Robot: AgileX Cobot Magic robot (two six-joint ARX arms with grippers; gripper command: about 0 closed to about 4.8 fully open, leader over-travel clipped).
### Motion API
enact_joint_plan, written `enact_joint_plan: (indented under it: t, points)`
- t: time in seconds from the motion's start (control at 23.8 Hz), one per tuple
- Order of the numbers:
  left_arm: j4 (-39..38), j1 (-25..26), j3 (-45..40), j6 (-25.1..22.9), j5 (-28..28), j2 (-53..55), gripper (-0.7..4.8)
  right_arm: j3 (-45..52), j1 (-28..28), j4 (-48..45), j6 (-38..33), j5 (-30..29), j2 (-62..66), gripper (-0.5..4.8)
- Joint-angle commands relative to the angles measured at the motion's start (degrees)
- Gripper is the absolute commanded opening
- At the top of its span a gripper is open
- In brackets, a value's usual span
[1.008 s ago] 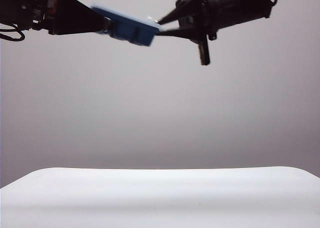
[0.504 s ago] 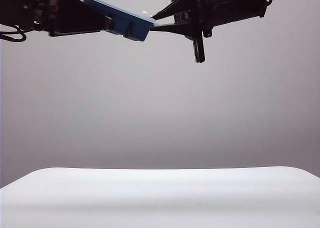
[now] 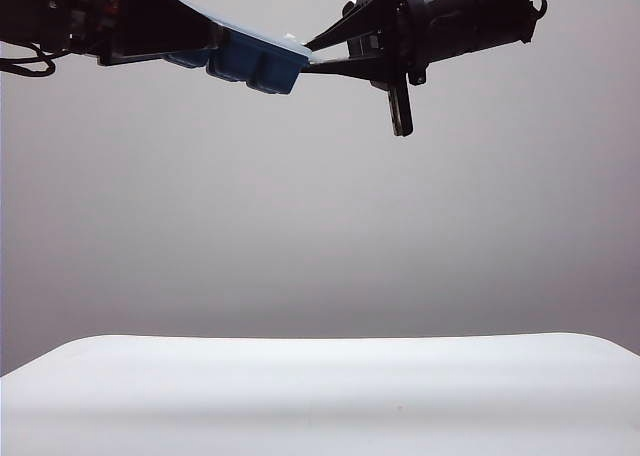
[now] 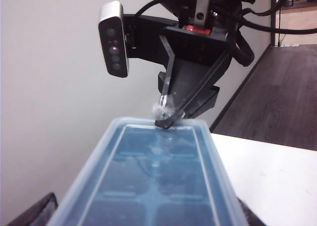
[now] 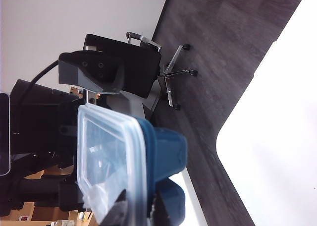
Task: Pick up the ice cube tray, remove its lid, and then place both the tray and the lid back on the table.
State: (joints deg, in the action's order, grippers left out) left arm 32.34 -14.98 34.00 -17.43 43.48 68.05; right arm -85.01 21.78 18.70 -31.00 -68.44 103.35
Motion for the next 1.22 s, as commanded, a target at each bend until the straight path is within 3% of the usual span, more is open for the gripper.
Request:
enact_joint_plan:
  t: [0.04,0.67,1.22]
  points:
    - [0.3,0.0,0.0,0.3,1.0,-0.2,4.79,-0.2,0.1,-0.9,0.2,-0.9,-0.3,-0.08]
    - [-4.5,-0.1,0.0,0.5,2.8,-0.2,4.79,-0.2,3.0,-2.5,-0.5,-1.0,-0.3,-0.08]
    - [-2.3,-0.1,0.0,0.6,3.9,-0.2,4.79,-0.2,3.0,-1.8,-0.5,-1.0,-0.3,-0.08]
